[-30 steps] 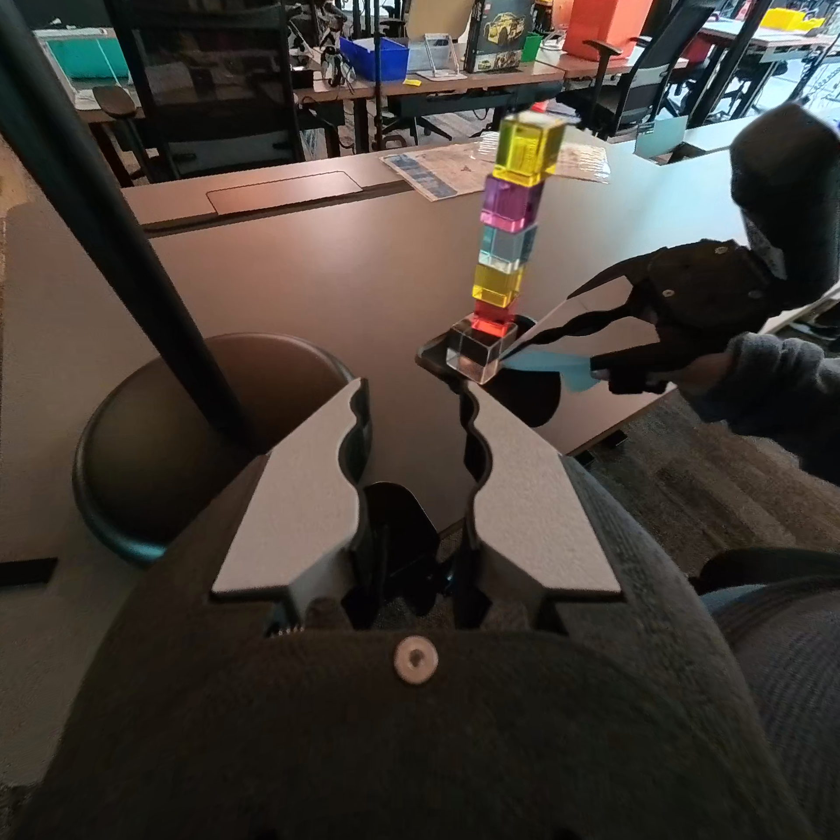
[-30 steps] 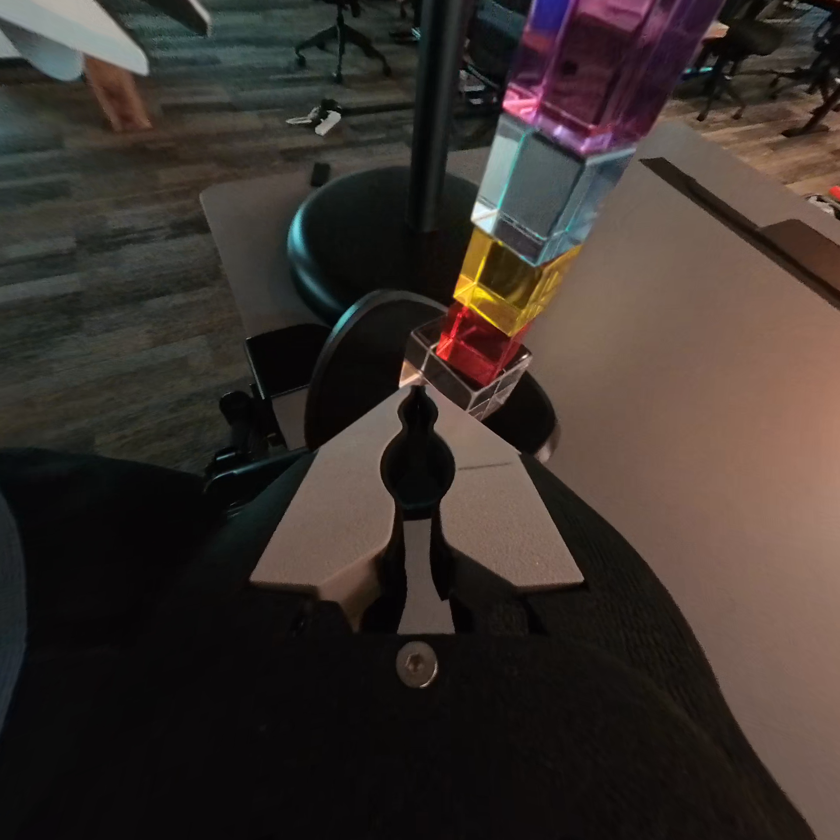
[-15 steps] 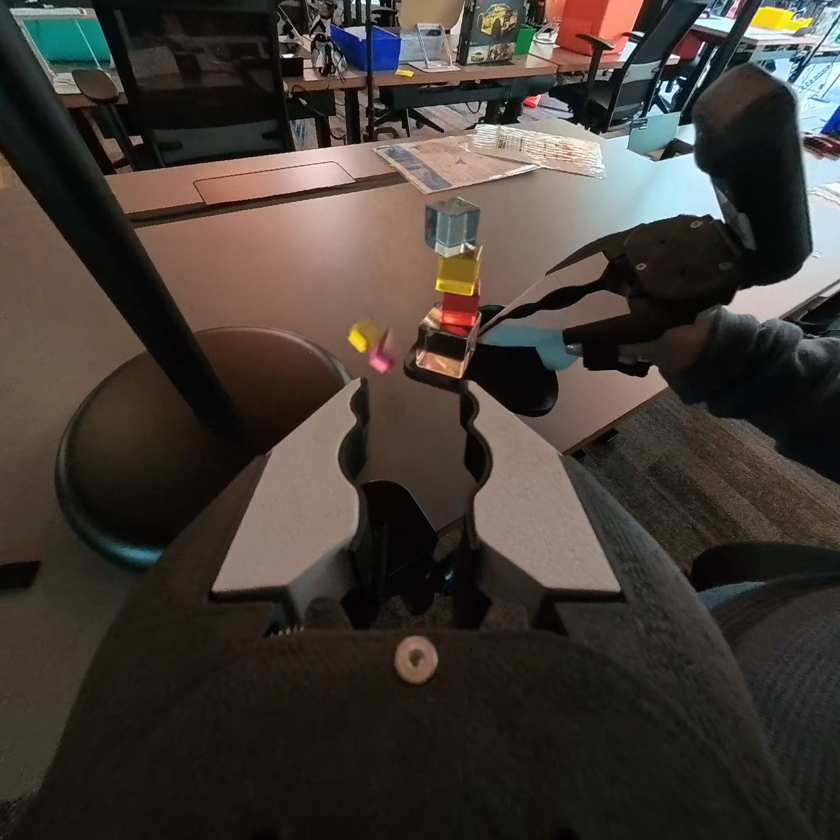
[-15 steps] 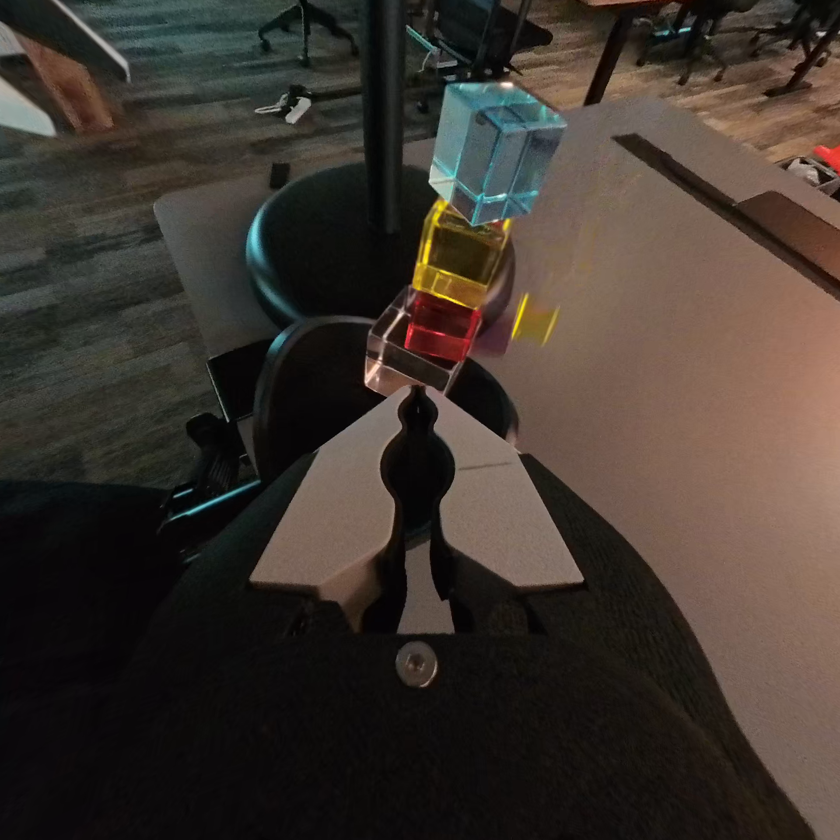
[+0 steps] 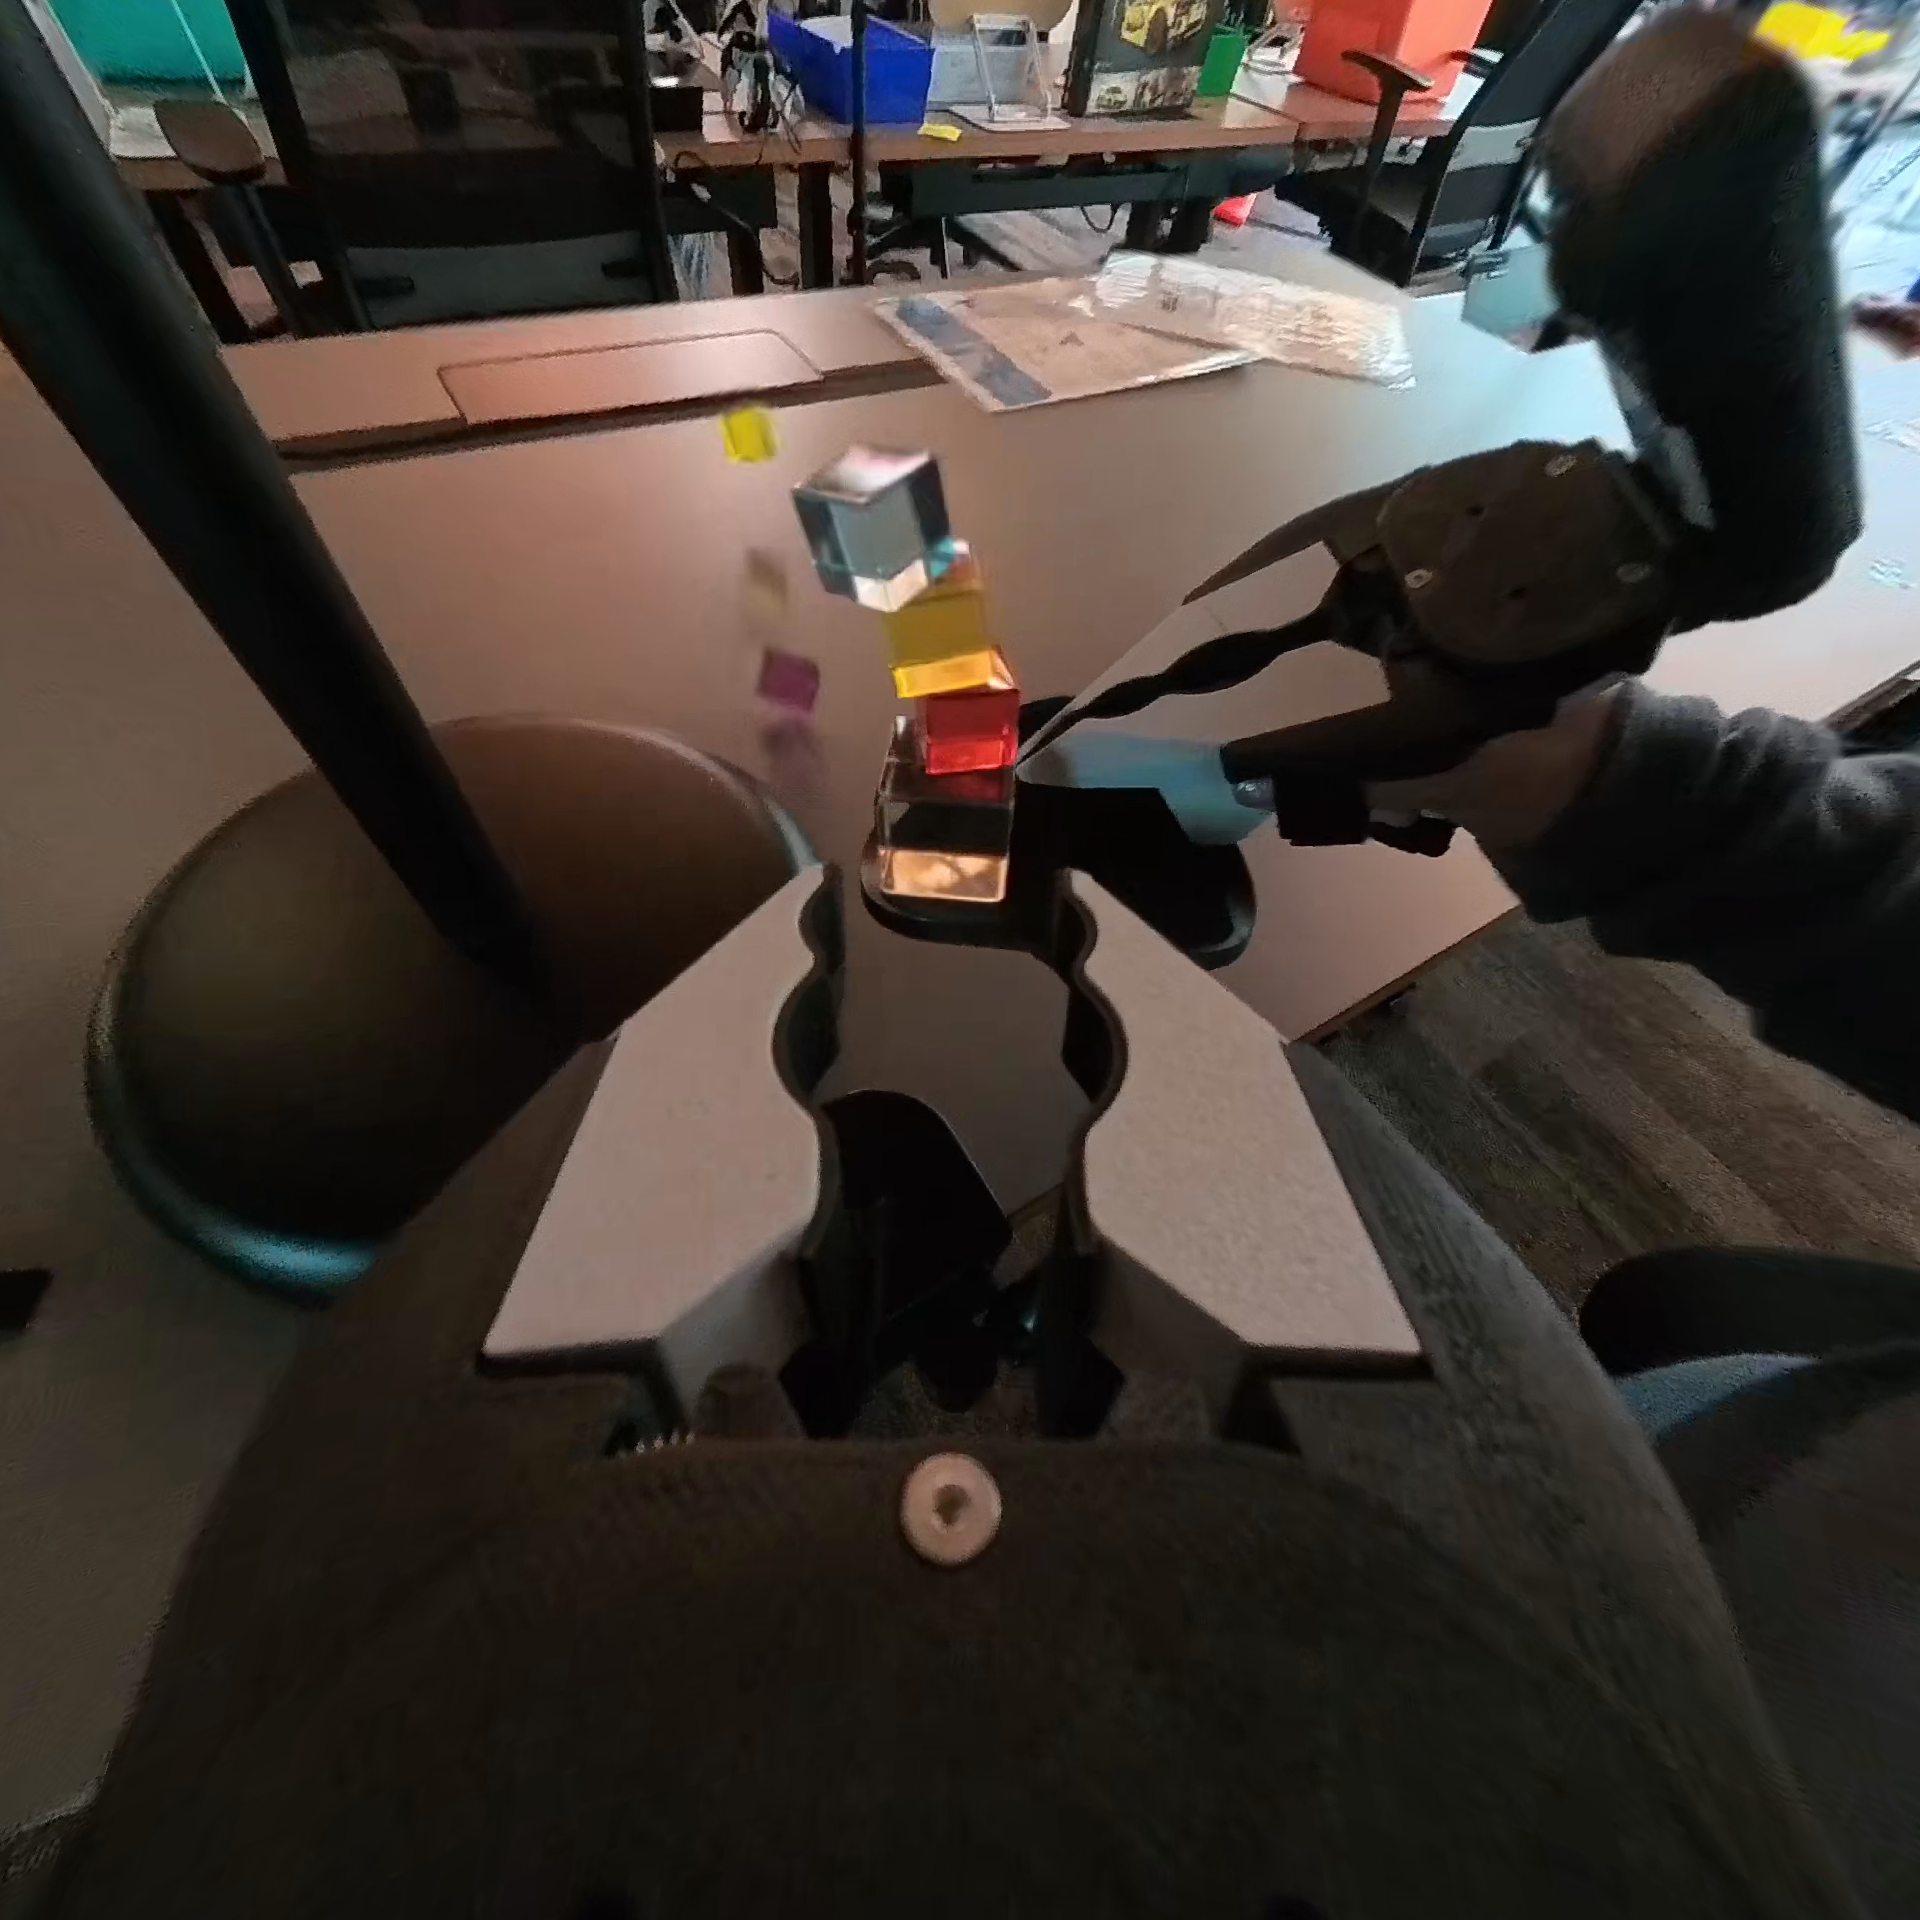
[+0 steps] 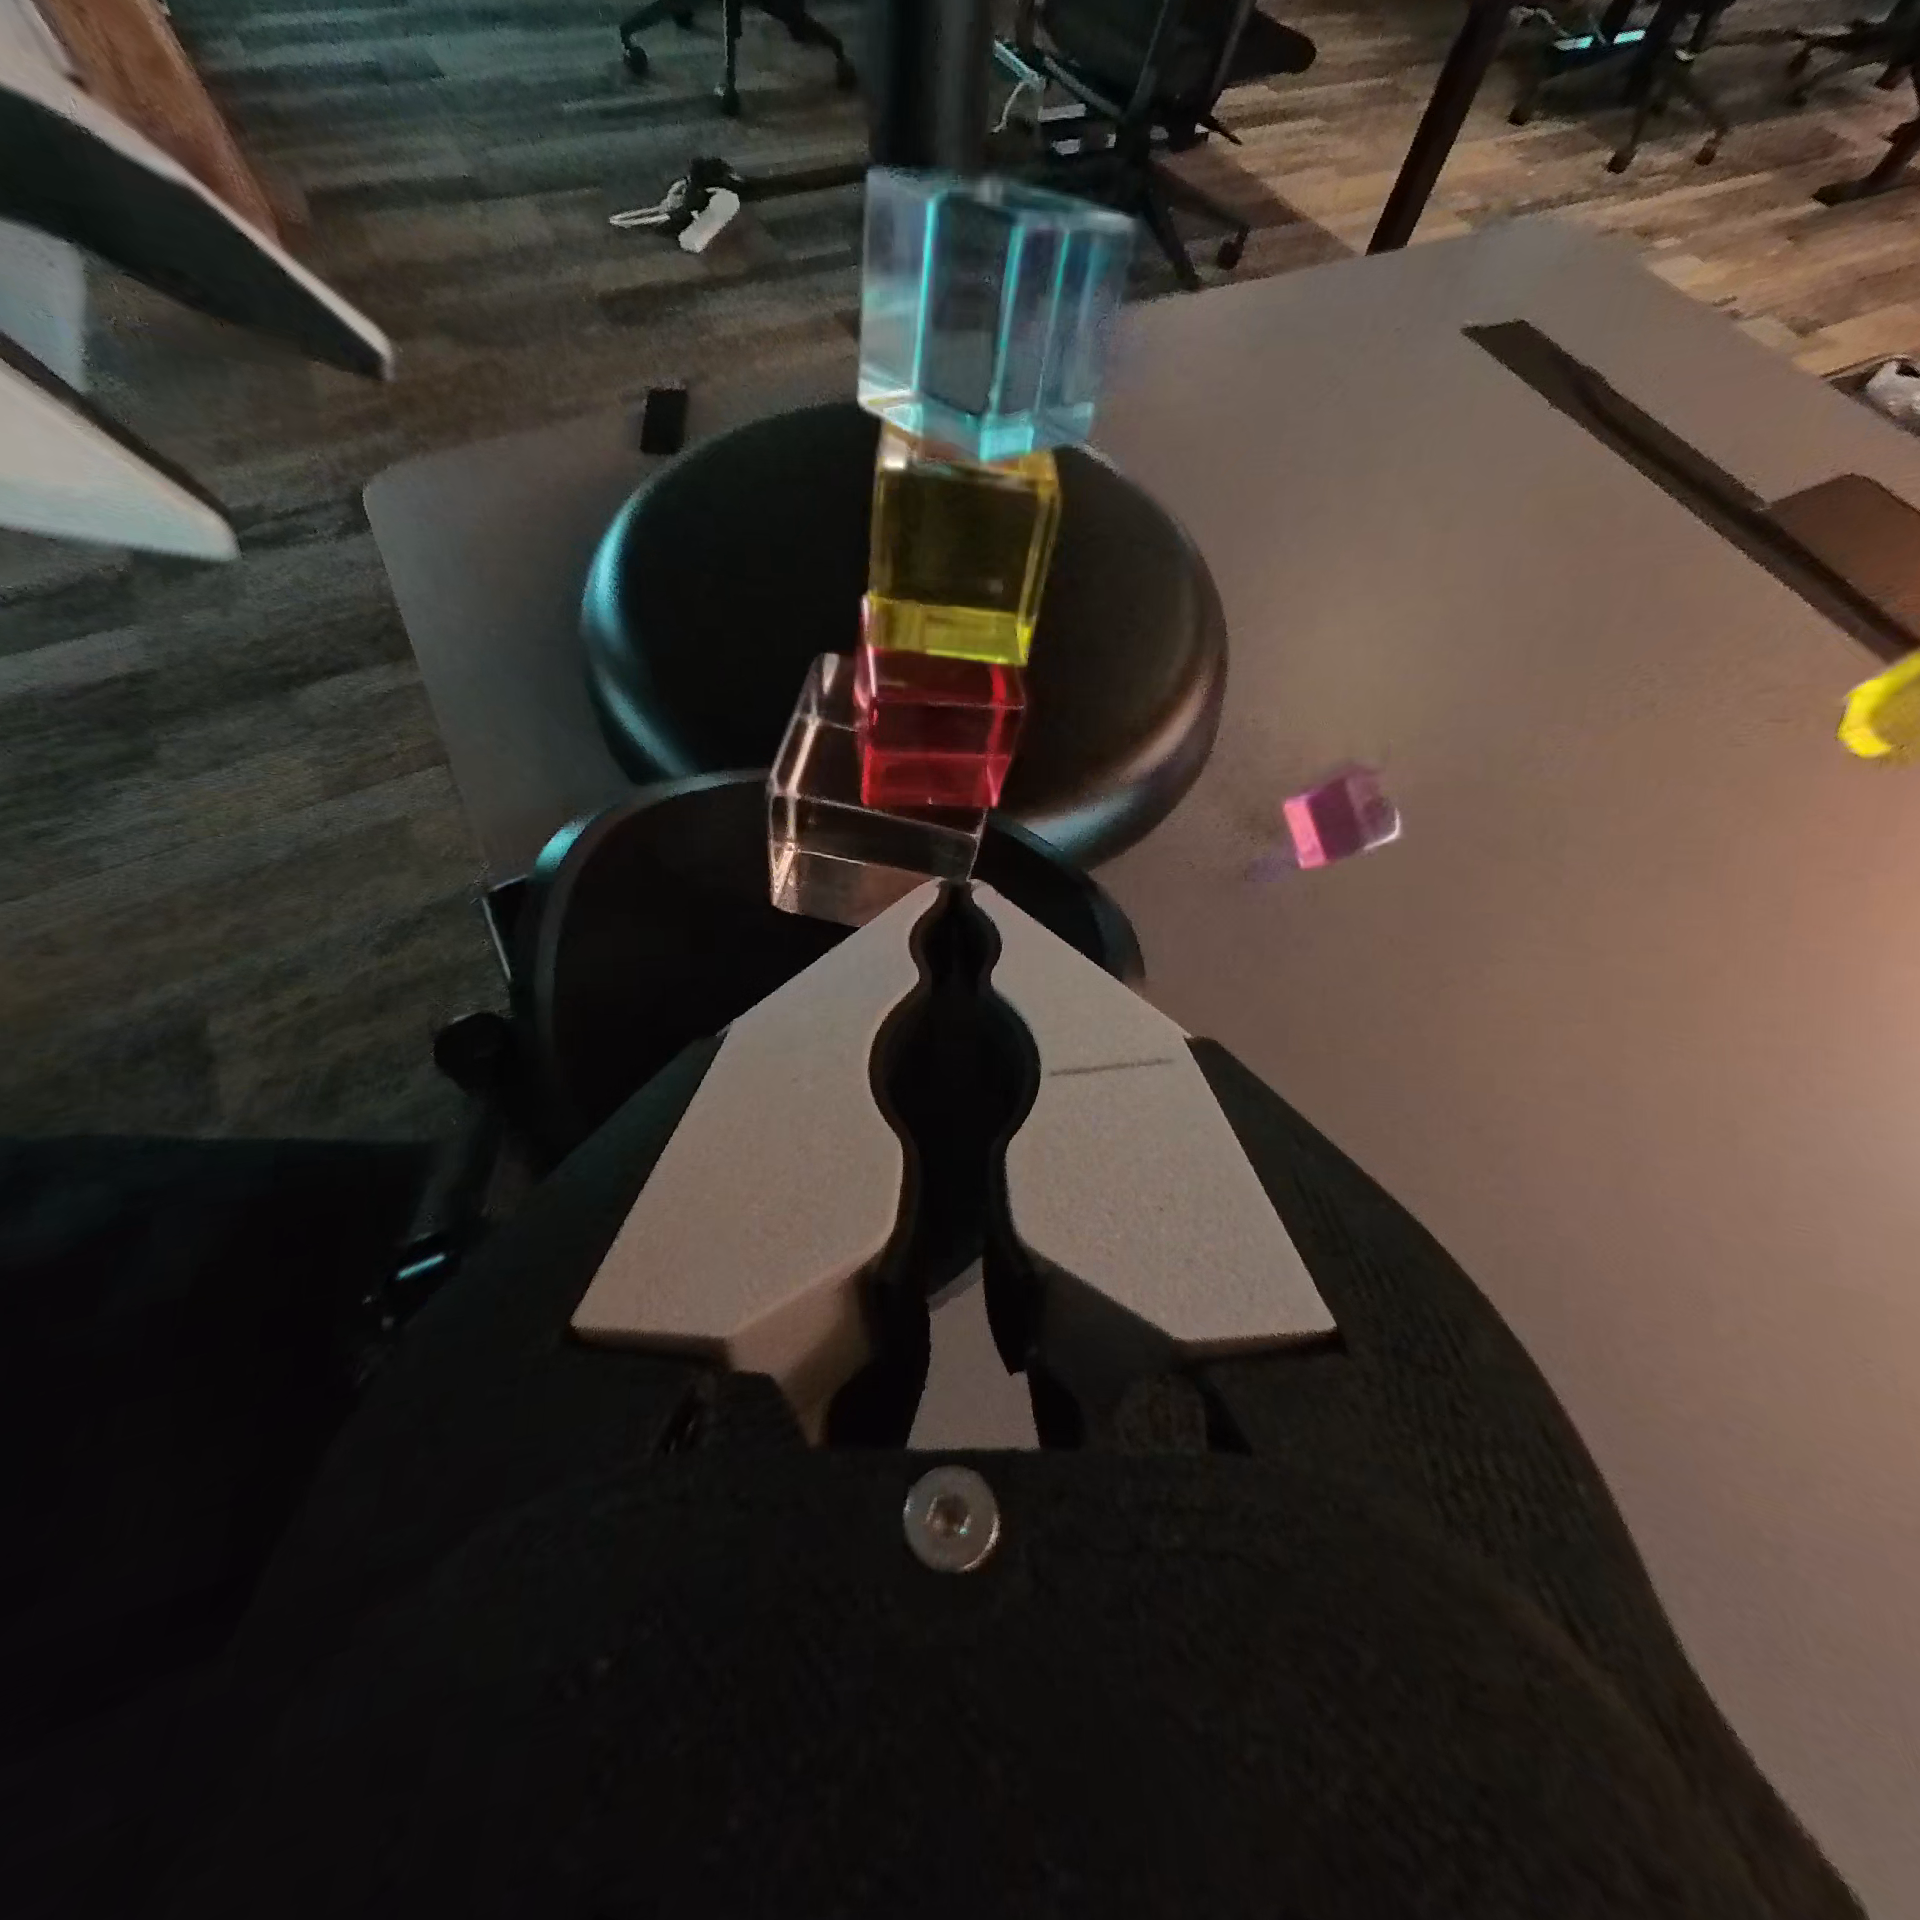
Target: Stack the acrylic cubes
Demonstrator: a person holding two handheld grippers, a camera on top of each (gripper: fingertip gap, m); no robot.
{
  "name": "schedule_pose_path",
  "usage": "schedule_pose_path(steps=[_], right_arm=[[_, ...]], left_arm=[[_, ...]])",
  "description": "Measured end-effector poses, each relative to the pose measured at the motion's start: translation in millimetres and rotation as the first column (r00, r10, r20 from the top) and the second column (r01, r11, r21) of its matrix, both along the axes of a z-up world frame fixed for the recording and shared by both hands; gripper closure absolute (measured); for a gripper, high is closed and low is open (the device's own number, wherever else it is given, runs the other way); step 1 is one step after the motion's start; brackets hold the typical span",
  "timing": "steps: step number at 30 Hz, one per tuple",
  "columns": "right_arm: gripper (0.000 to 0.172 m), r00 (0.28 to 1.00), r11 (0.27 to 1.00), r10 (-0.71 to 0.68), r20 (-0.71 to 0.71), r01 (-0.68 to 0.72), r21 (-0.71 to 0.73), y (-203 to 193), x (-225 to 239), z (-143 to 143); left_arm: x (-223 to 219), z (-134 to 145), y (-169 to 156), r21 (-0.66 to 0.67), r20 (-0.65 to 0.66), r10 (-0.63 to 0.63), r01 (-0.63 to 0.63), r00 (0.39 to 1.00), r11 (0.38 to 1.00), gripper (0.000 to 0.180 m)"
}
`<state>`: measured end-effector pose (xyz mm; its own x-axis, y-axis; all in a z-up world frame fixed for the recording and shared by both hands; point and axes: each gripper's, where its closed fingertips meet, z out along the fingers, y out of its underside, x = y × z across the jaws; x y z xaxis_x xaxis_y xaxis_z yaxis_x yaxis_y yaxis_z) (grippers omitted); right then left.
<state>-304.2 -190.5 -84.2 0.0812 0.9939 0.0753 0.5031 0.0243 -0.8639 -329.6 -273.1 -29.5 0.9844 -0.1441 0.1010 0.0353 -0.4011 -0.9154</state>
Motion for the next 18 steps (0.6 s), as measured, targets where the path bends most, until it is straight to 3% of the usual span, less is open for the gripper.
schedule_pose_path(steps=[5, 8, 18], right_arm=[[0.172, 0.996, 0.996, 0.081, 0.024, -0.080, -0.049, -24.3, -6.0, 5.6], [0.172, 0.985, 0.986, 0.150, 0.086, -0.142, -0.088, -41.3, -8.2, -0.9], [0.172, 0.991, 0.996, 0.070, 0.114, -0.063, -0.066, -31.3, -32.9, -10.0]], left_arm=[[-5.6, -27.9, 4.6, -0.055, 0.006, 0.031, -0.031, 0.999, 0.998, 0.119], [-7.2, -34.9, 1.3, -0.061, 0.017, 0.039, -0.038, 0.999, 0.997, 0.118], [-30.0, -70.6, -4.2, -0.115, 0.007, 0.095, -0.094, 0.995, 0.989, 0.120]])
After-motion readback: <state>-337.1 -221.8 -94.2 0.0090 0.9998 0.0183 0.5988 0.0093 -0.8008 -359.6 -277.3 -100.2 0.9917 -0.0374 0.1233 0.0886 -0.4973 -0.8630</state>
